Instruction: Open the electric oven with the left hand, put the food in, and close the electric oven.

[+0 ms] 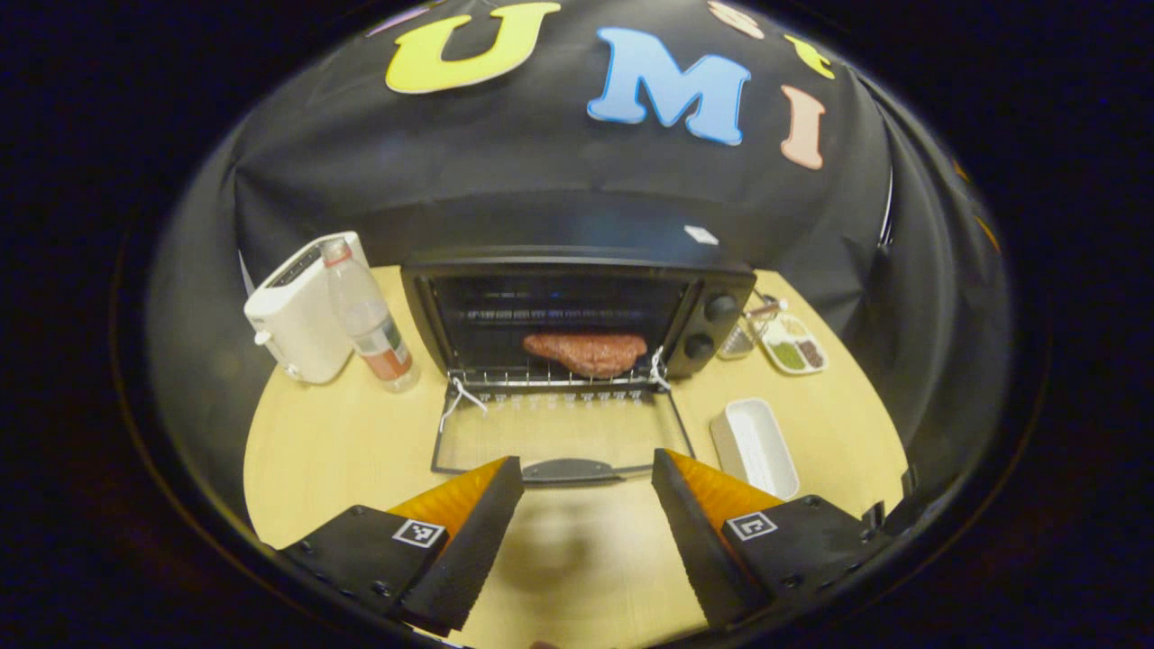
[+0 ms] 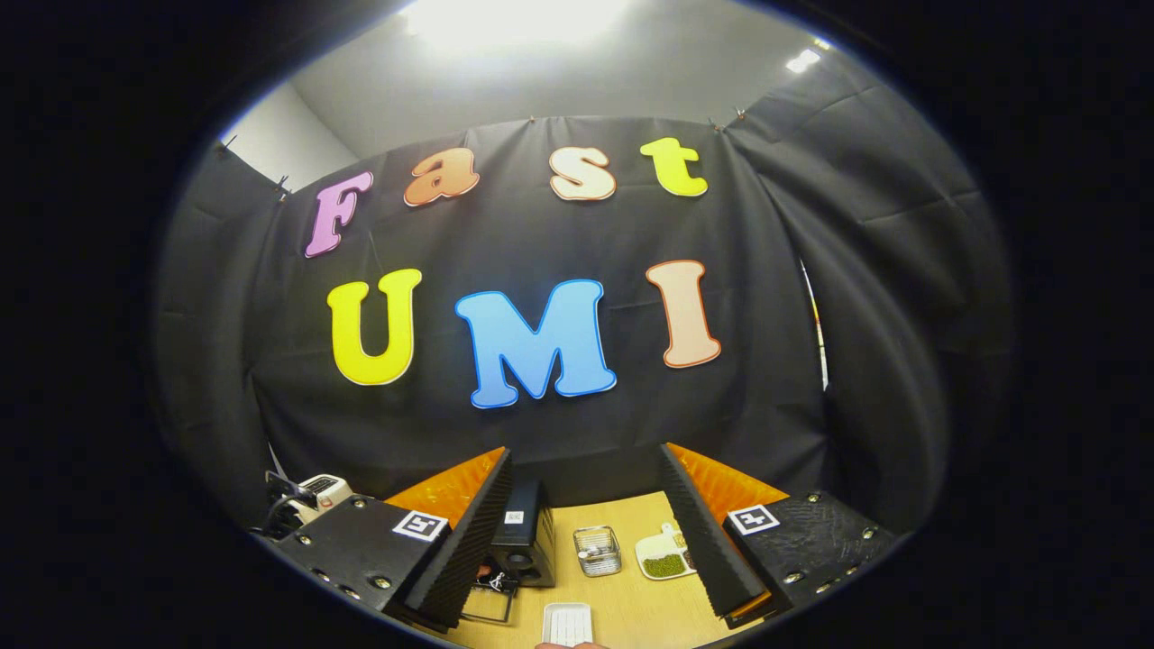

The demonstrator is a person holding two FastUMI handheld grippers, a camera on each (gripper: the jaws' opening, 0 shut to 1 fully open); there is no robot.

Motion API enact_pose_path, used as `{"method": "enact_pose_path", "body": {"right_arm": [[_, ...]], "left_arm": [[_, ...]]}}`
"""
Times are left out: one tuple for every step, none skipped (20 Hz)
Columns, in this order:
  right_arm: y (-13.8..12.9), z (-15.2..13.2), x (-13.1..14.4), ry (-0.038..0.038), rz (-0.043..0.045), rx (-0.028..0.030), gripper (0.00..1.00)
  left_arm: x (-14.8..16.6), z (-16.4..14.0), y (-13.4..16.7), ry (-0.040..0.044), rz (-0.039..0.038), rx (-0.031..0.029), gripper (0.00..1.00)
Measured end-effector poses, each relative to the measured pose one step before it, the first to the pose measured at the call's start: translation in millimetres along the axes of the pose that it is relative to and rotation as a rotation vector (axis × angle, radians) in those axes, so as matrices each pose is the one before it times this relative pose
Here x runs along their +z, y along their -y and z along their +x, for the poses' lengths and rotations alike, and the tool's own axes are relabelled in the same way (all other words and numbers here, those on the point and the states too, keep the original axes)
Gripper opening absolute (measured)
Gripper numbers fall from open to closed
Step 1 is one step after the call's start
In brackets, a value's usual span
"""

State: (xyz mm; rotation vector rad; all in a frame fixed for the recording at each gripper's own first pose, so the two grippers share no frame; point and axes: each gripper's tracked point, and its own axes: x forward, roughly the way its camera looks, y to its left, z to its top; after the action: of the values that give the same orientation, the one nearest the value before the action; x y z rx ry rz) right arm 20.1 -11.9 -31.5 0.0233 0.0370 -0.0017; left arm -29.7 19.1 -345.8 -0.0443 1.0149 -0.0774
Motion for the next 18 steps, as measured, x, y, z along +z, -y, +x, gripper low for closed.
{"method": "enact_pose_path", "body": {"right_arm": [[3.36,0.05,-1.53,-0.00529,0.00122,-0.00812,0.98],[2.76,0.6,-5.16,-0.00419,-0.00124,-0.00889,0.98],[3.08,-0.01,-2.38,-0.00496,-0.00394,-0.0114,0.98],[2.43,-1.5,-2.98,-0.00406,-0.00196,-0.0082,0.98],[2.37,-0.22,-1.96,-0.00419,0.00015,-0.0094,0.98],[2.75,0.81,-3.66,-0.00615,0.00015,-0.00798,0.98],[1.17,-0.67,-2.2,-0.00541,0.00097,-0.00597,0.98],[1.81,-1.19,-1.45,-0.00295,-0.00019,-0.00766,0.98],[1.64,-0.67,-0.92,-0.00228,-0.00165,-0.0064,0.98],[1.98,0.42,-1.1,-0.00174,-0.00093,-0.00573,0.98],[0.76,0.18,-0.23,-0.00143,-0.00127,-0.00617,0.98],[2.59,-0.21,-0.52,-0.00013,-0.00122,-0.00695,0.98],[1.58,-0.62,0.04,-0.00163,-0.00049,-0.00625,0.98],[1.9,-0.22,-0.87,-0.00278,0.00241,-0.00658,0.98],[1.33,-0.49,-0.67,-0.00378,0.00496,-0.0061,0.98],[1.58,0.49,-1.02,-0.00377,0.00533,-0.00504,0.98],[0.86,-0.1,-1.37,-0.00375,0.00379,-0.00469,0.98],[0.99,1.74,-1.34,-0.00527,0.00024,-0.0038,0.98]], "left_arm": [[-11.79,4.99,-2.96,-0.04424,0.00168,0.01481,0.98],[-8.59,7.66,-0.17,-0.02739,-0.00263,-0.0014,1.0],[-5.64,6.87,1.58,-0.03316,-0.00496,-0.00346,0.98],[-5.22,7.13,1.17,-0.03248,-0.00482,-0.00539,0.98],[-3.97,7.21,-0.37,-0.02651,-0.0045,-0.00254,0.98],[-3.19,7.55,0.65,-0.02294,0.00074,-0.00644,0.98],[-3.56,4.08,-0.92,-0.02121,-0.00009,0.00164,0.98],[-1.35,6.55,-2.38,-0.01442,-0.00039,0.00565,0.98],[-2.66,8.57,-1.02,-0.0178,-0.00142,-0.00217,1.0],[-1.16,5.78,-0.67,-0.01698,-0.0033,-0.0036,0.98],[-2.2,4.93,-0.74,-0.02052,-0.00123,-0.00216,0.98],[-3.35,4.14,-1.07,-0.01983,0.00116,0.0008,0.98],[-3.47,4.4,-1.44,-0.02098,0.00418,0.0032,0.98],[-1.7,4.82,-1.55,-0.01201,0.01056,0.00529,0.98],[-1.56,3.7,-1.43,-0.00916,0.01252,0.00511,1.0],[-0.07,3.54,-0.76,-0.0086,0.00863,0.00284,1.0],[0.5,2.26,-0.26,-0.0038,0.00217,0.00029,1.0],[1.76,2.49,-0.16,-0.0009,-0.0006,0.00151,1.0]]}}
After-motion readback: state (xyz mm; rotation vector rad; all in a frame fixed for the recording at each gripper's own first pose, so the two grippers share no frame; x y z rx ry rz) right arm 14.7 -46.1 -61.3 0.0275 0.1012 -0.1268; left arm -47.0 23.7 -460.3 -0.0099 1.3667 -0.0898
